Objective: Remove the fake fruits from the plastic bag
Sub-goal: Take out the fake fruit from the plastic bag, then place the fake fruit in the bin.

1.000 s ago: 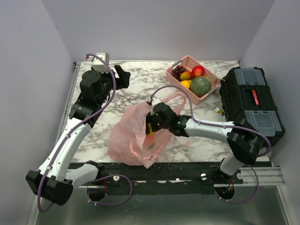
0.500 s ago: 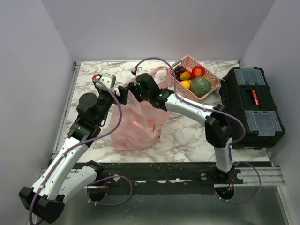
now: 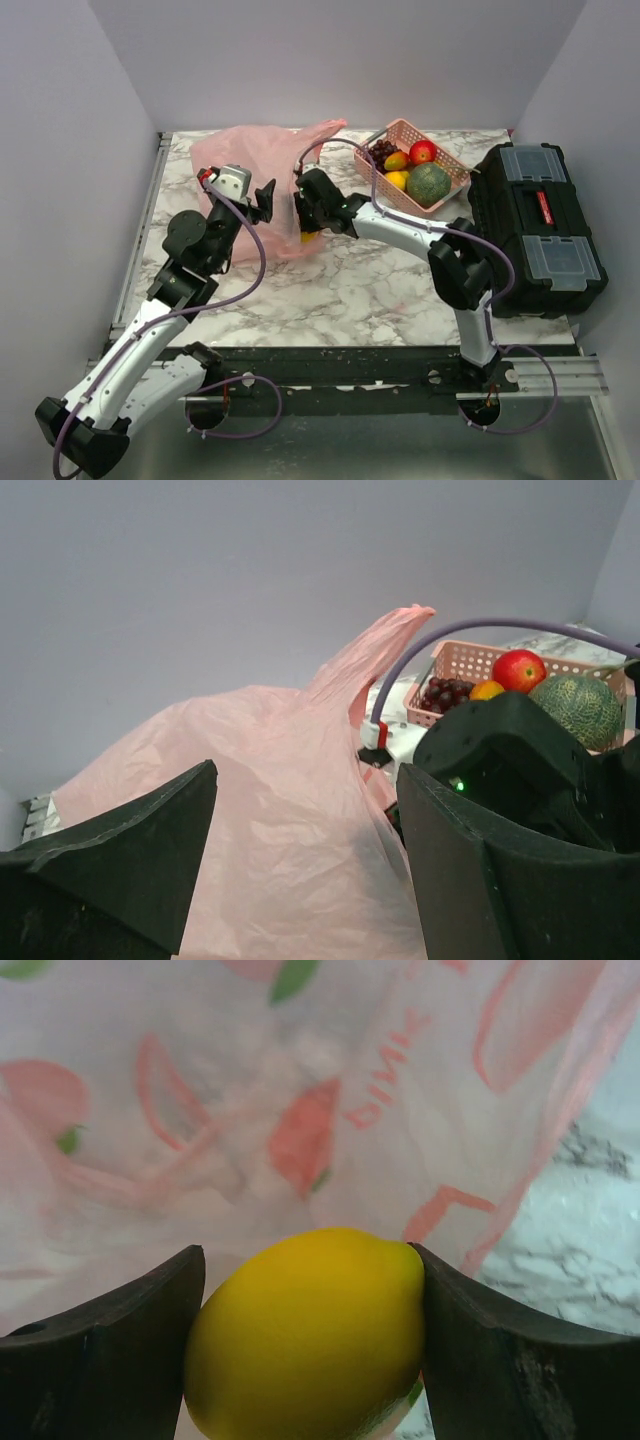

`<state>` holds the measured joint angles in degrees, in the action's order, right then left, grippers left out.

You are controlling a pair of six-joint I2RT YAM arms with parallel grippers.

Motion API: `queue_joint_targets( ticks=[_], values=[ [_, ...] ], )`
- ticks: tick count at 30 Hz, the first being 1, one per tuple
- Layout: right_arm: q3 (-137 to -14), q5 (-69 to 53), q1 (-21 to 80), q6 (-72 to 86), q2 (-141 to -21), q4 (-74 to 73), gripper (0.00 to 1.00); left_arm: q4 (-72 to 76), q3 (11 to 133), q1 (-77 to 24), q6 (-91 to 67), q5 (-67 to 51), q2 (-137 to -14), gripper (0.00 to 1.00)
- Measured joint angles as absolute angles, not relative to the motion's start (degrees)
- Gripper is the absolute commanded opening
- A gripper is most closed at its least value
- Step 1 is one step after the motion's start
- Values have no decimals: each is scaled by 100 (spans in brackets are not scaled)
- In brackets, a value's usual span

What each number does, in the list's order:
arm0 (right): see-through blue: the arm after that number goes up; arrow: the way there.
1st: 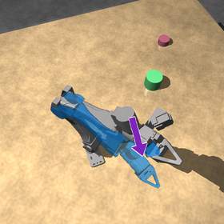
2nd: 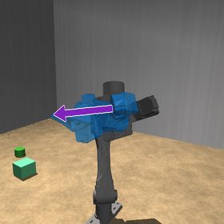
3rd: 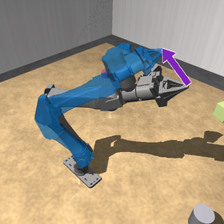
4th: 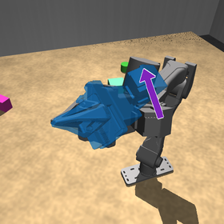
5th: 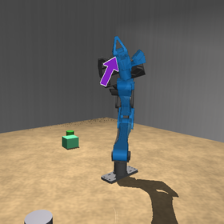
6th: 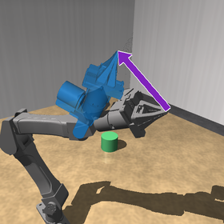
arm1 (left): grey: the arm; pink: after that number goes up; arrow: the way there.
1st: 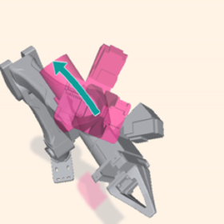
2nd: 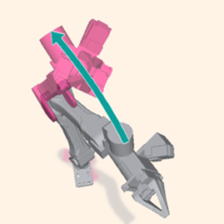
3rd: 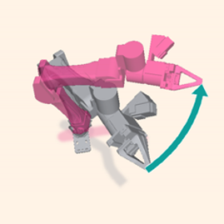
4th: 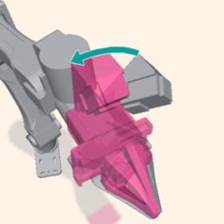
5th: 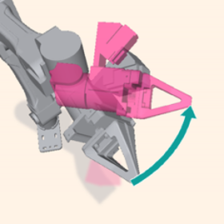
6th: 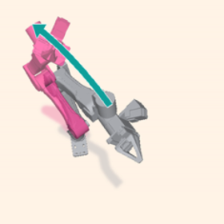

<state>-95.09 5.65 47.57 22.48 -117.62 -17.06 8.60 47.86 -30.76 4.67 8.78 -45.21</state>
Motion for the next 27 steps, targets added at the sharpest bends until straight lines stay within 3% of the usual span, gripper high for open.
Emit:
queue_joint_targets(
  ticks=[27],
  values=[
    [-7697, 2766, 4768, 2110, -9476, -1959, 1, 716, 4788, -3267, 104, 768, -4989, 72]
  ],
)
